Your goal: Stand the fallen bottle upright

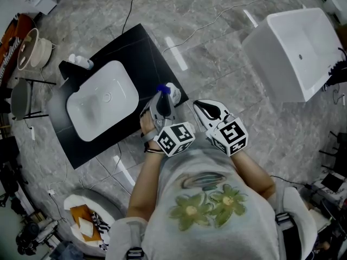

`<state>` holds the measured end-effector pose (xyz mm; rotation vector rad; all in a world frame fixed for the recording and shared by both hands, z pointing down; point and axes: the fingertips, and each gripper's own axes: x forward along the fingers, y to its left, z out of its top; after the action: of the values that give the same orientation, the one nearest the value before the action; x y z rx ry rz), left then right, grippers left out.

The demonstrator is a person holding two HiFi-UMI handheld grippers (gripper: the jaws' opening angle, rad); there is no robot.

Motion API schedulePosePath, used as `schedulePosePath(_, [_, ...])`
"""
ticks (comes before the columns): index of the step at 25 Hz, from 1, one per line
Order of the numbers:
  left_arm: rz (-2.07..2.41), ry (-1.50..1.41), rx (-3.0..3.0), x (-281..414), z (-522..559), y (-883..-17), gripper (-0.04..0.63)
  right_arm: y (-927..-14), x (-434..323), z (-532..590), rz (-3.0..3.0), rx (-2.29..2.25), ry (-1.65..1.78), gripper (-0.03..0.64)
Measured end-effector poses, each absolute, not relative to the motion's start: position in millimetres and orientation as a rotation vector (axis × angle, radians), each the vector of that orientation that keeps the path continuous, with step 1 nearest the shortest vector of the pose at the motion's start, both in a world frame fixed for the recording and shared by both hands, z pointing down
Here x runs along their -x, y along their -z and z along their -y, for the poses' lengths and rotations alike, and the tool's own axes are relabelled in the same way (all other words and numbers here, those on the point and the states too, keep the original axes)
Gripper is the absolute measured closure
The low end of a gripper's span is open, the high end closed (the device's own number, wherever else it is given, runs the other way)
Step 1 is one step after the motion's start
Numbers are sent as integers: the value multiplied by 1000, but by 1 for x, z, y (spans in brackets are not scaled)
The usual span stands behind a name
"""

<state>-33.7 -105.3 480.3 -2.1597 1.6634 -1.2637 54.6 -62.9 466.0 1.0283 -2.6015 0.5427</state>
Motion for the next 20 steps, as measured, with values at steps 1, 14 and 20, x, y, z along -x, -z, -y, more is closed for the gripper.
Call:
schedulePosePath(1, [-1663, 1264, 2161, 32, 105, -480, 532, -466, -56, 62, 2600, -1030, -544, 572])
schedulePosePath(14, [-1662, 1235, 2184, 19, 94, -479, 532, -470, -65, 54, 2595, -1027, -544, 572])
schedulePosePath(20, [-1640, 1215, 2222, 11, 87, -477, 532, -468, -64, 50, 2600, -1024, -544, 572])
